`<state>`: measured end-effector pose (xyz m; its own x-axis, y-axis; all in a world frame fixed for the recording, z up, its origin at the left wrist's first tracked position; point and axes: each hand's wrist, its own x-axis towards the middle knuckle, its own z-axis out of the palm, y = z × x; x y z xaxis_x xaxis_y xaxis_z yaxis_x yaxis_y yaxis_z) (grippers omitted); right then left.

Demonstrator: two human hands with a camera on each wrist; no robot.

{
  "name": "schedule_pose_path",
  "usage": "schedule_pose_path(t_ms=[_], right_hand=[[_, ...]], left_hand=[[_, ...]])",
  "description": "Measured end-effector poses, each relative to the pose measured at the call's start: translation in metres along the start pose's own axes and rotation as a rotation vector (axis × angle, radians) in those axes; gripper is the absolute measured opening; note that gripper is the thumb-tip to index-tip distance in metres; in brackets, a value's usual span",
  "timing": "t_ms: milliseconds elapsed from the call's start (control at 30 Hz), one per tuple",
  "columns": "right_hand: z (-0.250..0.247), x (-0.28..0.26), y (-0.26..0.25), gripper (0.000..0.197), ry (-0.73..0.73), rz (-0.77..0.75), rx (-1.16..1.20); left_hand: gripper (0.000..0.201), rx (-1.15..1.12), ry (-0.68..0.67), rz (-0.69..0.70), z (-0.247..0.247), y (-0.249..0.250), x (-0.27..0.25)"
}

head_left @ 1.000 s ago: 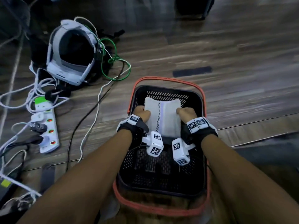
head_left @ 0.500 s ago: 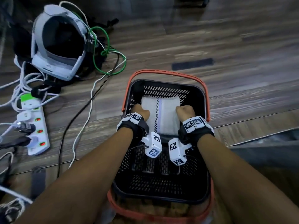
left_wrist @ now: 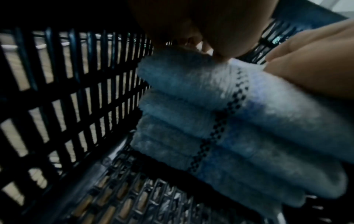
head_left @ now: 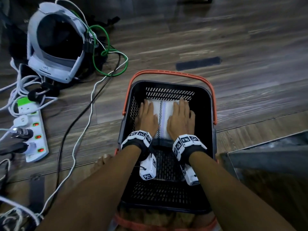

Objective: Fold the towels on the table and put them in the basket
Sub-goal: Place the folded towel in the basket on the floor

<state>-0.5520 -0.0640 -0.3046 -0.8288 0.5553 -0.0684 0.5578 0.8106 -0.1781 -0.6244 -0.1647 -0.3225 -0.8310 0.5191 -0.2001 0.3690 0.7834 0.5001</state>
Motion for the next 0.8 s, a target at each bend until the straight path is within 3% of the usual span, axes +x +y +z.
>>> schedule_pose_path(t_ms=[167,467,567,700,800], right_hand=[[0.029,-0.001,0.009,0.062,-0.053,0.051,0.008],[0.052,0.001,0.013,0.064,0.020,0.078,0.108],[0.033,0.000,0.013,0.065,-0.113,0.068,0.083],[-0.017,-0.007,0.010,0.063,-0.463,0.036,-0.009],[-0.068,-0.022,0.008,0.043,-0.636,-0.028,-0.102]], left_hand=[[0.055,0.226,0.004,0.058,0.022,-0.006,0.002],[0.057,0.265,-0.006,0.069,0.031,-0.007,0.006],[0.058,0.300,-0.128,0.039,0.018,-0.001,0.004],[0.055,0.410,-0.380,-0.003,-0.034,0.017,-0.005],[0.048,0.403,-0.523,0.030,-0.080,0.037,-0.027]])
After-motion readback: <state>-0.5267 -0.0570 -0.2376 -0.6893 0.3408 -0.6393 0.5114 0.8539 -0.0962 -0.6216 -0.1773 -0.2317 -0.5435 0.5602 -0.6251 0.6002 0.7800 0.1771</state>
